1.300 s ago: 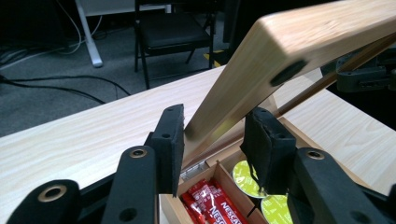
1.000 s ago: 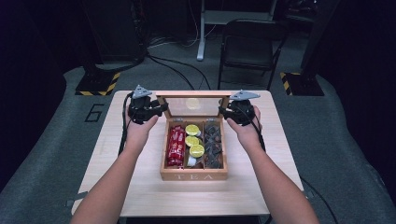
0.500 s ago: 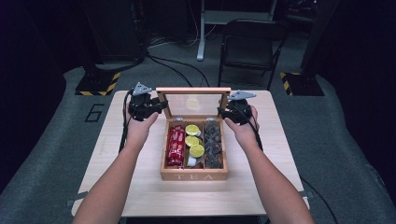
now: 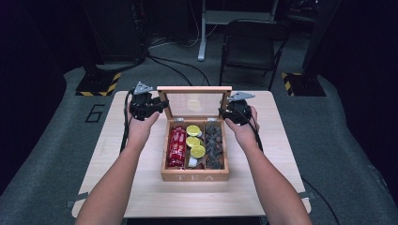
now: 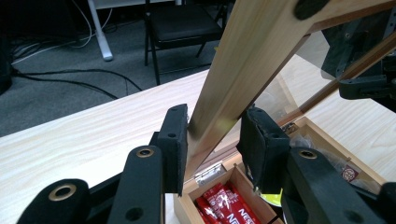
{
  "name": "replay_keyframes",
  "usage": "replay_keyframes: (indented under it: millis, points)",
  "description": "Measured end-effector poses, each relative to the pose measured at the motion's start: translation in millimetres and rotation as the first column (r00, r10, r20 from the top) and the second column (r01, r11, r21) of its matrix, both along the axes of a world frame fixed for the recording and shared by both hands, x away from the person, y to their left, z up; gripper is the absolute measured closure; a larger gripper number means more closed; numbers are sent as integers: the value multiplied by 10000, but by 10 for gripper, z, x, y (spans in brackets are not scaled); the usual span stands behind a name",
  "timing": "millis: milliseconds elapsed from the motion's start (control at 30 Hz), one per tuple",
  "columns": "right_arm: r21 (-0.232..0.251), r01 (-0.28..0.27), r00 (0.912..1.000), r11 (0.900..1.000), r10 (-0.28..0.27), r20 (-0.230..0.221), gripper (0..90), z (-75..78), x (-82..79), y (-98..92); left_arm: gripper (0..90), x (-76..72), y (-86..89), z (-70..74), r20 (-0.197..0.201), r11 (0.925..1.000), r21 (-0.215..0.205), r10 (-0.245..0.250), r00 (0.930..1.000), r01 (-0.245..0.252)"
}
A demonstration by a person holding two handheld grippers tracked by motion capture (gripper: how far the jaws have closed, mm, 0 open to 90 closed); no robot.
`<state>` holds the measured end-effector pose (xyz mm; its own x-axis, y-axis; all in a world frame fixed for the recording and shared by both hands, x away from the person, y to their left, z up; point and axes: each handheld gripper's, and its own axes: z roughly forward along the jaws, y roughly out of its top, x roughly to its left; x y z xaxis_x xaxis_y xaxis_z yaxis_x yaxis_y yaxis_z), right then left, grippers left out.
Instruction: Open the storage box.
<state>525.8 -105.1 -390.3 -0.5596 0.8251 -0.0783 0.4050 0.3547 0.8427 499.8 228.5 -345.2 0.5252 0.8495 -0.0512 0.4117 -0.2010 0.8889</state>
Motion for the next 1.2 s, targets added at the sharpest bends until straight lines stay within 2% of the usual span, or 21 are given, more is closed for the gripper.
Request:
replay_keyframes:
  millis: [133,433,500,967,1200]
  points:
    - [-17,-43,10000,10000,43,-78,636,0,4,-14,623,-19,1,3,62,10000,70,-4,10000,4]
    - [160,82,9999,9998,-80,-101,638,-4,32,-18,607,-61,46,-18,-71,9998,-170,-100,9999,98]
    - [146,95,9999,9998,-93,-99,639,-2,33,-18,607,-67,48,-22,-40,9992,-385,-95,9999,93]
    - [251,157,9997,9996,-152,-213,642,0,57,-17,608,-79,41,-21,-91,9994,-321,-93,9999,90]
    - [161,127,9996,9998,-123,-234,643,13,70,-15,620,-110,-15,-26,-82,9987,-245,-446,9990,444]
